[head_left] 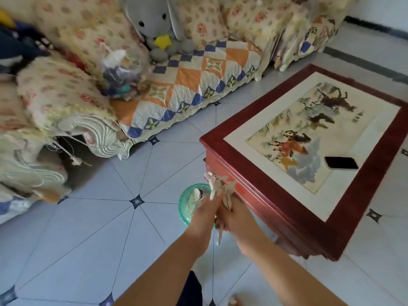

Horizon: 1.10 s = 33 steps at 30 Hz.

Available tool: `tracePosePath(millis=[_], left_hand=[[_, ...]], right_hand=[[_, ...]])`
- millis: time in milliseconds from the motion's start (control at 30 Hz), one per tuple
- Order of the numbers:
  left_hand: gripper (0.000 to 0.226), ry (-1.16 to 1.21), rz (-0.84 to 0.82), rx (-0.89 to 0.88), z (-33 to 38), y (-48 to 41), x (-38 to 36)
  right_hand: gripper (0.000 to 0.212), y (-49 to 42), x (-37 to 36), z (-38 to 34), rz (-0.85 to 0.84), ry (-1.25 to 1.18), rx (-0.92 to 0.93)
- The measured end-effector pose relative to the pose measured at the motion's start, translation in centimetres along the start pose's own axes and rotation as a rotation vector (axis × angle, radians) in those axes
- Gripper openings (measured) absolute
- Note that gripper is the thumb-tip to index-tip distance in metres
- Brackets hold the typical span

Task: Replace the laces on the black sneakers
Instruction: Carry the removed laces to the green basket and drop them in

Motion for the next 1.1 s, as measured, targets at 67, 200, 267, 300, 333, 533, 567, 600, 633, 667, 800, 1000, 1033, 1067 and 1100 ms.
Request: tracePosePath(millis=[67, 200, 267, 300, 333, 533, 567, 600, 633, 667, 800, 1000, 1033, 1067, 1100], left_hand=[[0.048, -0.097, 0.019, -0.002, 0.7, -1.6, 1.6], [0.011, -0.294, 0.068, -0.024, 2.5, -6.1, 7.2], [0.016, -0.409, 0.197, 0.034, 3.3, -8.2, 11.4], [0.024, -0.474, 0.226, 0.049, 3.6, -9.2, 13.3], [0.029, -0.538, 0.23, 0.052, 4.0, -10.1, 14.9], [0.034, -0.78, 0.155, 0.033, 5.4, -14.4, 21.2], [0.034, -0.804, 0.142, 0.037, 5.5, -14.9, 21.6], [0.034, -0.821, 0.128, 0.039, 5.5, -15.4, 22.0], [0.034, -0.833, 0.112, 0.041, 5.4, -15.9, 22.2], [0.033, -0.843, 0.098, 0.047, 5.4, -16.4, 22.3], [0.027, -0.896, 0.035, 0.038, 5.5, -17.8, 21.6], [0.027, -0.997, -0.075, -0.029, 5.8, -18.7, 18.7], [0.027, -1.016, -0.094, -0.043, 5.8, -18.7, 17.9], [0.027, -1.034, -0.118, -0.062, 5.8, -18.6, 17.0], [0.028, -1.056, -0.145, -0.085, 5.7, -18.4, 15.9]], right_hand=[[0.027, -2.6, -0.6, 0.8, 0.026, 0.138, -0.01], [0.022, -7.5, -1.6, 2.9, 0.097, 0.137, -0.201], [0.015, -10.4, -2.3, 3.7, 0.159, 0.219, -0.287], [0.012, -12.0, -2.7, 3.9, 0.179, 0.294, -0.304], [0.01, -13.4, -3.1, 3.8, 0.193, 0.357, -0.31], [0.05, -18.8, -5.0, 5.5, 0.261, 0.551, -0.397], [0.05, -19.0, -5.0, 5.8, 0.275, 0.57, -0.422], [0.047, -19.0, -5.0, 6.2, 0.282, 0.596, -0.447], [0.041, -18.8, -4.9, 6.7, 0.288, 0.622, -0.464], [0.037, -18.4, -4.9, 7.1, 0.287, 0.642, -0.478], [0.034, -15.9, -4.6, 8.7, 0.291, 0.643, -0.526], [0.034, -11.5, -3.2, 9.5, 0.349, 0.563, -0.594], [0.033, -10.7, -2.9, 9.4, 0.36, 0.553, -0.595], [0.033, -9.8, -2.5, 9.4, 0.378, 0.539, -0.598], [0.033, -8.9, -2.1, 9.3, 0.401, 0.522, -0.6]])
Point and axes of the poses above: each hand's wrist, its own y-axis away from the middle knuckle, its own x-axis out of the back of the hand, z = x × y, the point moved 4 cm from there along -y, towards the middle knuckle, and after that the axes turned 4 degrees about x, right-handed, at the moved point
